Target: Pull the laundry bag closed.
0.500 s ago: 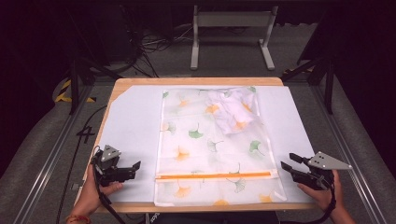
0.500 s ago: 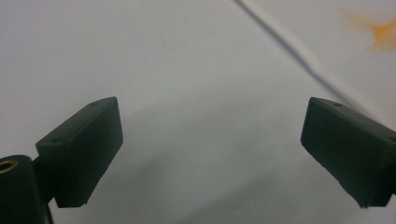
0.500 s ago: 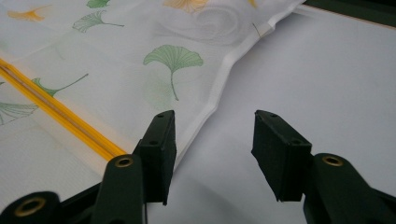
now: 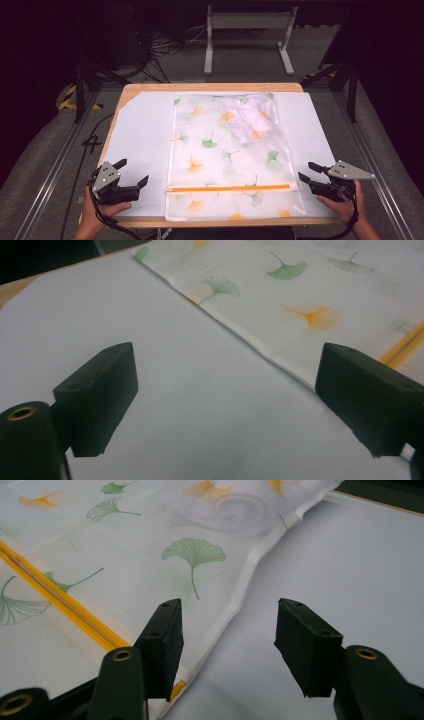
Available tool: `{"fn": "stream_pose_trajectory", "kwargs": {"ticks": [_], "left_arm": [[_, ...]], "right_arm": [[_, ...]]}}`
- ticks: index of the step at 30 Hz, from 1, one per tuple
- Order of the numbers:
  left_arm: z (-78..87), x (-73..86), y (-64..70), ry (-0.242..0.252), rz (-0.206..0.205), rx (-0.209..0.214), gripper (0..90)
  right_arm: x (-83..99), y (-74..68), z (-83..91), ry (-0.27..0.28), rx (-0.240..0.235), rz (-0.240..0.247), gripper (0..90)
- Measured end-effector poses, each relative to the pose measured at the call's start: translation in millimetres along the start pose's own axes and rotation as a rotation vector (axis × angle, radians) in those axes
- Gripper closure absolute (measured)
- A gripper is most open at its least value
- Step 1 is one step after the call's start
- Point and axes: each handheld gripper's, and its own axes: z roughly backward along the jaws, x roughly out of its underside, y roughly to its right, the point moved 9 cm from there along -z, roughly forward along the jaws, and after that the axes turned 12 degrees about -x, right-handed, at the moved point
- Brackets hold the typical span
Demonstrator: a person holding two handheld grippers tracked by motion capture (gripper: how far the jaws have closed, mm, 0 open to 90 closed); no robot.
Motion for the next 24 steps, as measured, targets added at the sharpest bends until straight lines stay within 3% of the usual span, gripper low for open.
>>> {"fn": "stream_pose_trajectory", "kwargs": {"ticks": [2, 4, 7, 8, 12, 14, 16, 22, 23, 24], "left_arm": [[4.2, 3.9, 7.8, -0.015, -0.034, 0.033, 20.3], [9.0, 7.1, 15.0, -0.019, -0.061, 0.069, 33.8], [13.8, 6.8, 21.4, -0.017, -0.061, 0.091, 51.6], [14.2, 6.3, 22.4, -0.017, -0.063, 0.088, 53.7], [16.0, 2.3, 30.5, 0.000, -0.090, 0.105, 68.7], [16.9, 1.9, 36.3, 0.006, -0.096, 0.131, 77.3], [19.0, 4.0, 43.4, -0.002, -0.113, 0.164, 83.6], [17.2, 2.0, 57.2, -0.008, -0.145, 0.222, 88.1], [16.1, 4.0, 61.5, -0.015, -0.184, 0.226, 89.3], [15.3, 5.1, 63.7, -0.018, -0.195, 0.226, 90.0]], "right_arm": [[-3.8, -0.3, -3.9, -0.005, 0.004, -0.001, 47.6], [-8.9, -1.2, -8.1, -0.001, -0.007, -0.008, 52.0], [-17.6, -6.5, -17.6, -0.012, -0.044, -0.013, 54.6], [-21.8, -11.2, -21.9, -0.011, -0.075, -0.009, 55.7], [-33.9, -26.3, -33.4, -0.028, -0.128, 0.028, 58.2], [-39.5, -34.3, -39.1, -0.042, -0.145, 0.042, 59.0], [-46.4, -45.0, -46.9, -0.050, -0.179, 0.058, 60.1], [-65.9, -69.1, -74.2, -0.082, -0.240, 0.109, 61.8], [-69.8, -74.7, -79.5, -0.089, -0.251, 0.123, 62.4], [-75.5, -82.8, -87.1, -0.100, -0.264, 0.153, 64.4]]}}
